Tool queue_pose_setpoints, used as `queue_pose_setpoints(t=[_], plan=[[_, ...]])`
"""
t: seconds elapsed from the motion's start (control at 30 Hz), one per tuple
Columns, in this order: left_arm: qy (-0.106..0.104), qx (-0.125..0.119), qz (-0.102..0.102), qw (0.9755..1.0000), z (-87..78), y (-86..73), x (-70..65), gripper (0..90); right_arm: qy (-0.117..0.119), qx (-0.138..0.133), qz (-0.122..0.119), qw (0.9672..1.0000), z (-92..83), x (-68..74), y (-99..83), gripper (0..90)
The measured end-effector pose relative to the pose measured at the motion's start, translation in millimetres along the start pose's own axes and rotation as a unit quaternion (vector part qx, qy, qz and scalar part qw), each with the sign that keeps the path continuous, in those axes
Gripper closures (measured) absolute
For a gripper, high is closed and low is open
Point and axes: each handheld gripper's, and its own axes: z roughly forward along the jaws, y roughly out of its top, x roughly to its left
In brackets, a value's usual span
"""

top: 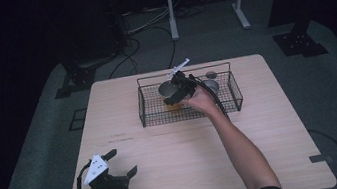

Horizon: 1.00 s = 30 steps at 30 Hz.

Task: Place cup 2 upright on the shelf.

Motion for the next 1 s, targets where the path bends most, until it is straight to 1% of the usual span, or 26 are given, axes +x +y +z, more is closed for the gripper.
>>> queue_pose_setpoints(t=[0.17, 0.3, 0.4, 0.47, 0.6, 0.67, 0.77, 0.83, 0.9, 1.0], plan=[[0.0, 0.0, -0.001, 1.0, 0.3, 0.1, 0.1, 0.0, 0.002, -0.015, 0.008, 0.9998, -4.2, -0.2, 1.5, 0.0], [0.0, 0.001, 0.0, 1.0, 0.4, 0.1, 0.0, 0.0, 0.001, -0.022, 0.008, 0.9997, -7.6, -0.5, 2.0, 0.0], [0.0, 0.001, 0.001, 1.0, 0.1, 0.1, -0.2, 0.0, 0.005, -0.028, 0.012, 0.9995, -10.6, -0.8, 1.9, 0.0], [0.0, 0.0, 0.0, 1.0, 0.1, 0.0, -0.1, 0.0, 0.01, -0.038, 0.017, 0.9991, -14.2, -1.8, 1.9, 0.0], [0.0, 0.001, -0.001, 1.0, 0.1, 0.0, -0.1, 0.0, 0.008, -0.045, 0.022, 0.9987, -22.1, -4.9, 2.3, 0.0], [0.0, -0.001, -0.004, 1.0, 0.4, -0.1, -0.4, 0.0, 0.01, -0.05, 0.025, 0.9984, -27.4, -6.6, 1.8, 0.0], [0.001, 0.002, -0.002, 1.0, 0.1, 0.1, 0.0, 0.0, 0.015, -0.057, 0.029, 0.9979, -36.9, -8.9, 0.9, 0.0], [0.001, 0.003, 0.0, 1.0, 0.0, 0.2, -0.5, 0.0, 0.014, -0.061, 0.027, 0.9977, -43.6, -10.0, -0.4, 0.0], [0.001, 0.003, 0.0, 1.0, 0.0, 0.1, -0.4, 0.0, 0.018, -0.064, 0.029, 0.9973, -48.4, -10.4, -1.7, 0.0], [0.0, 0.003, -0.002, 1.0, -0.1, 0.2, 0.1, 0.0, 0.02, -0.061, 0.026, 0.9976, -55.6, -10.9, -3.8, 0.0]])
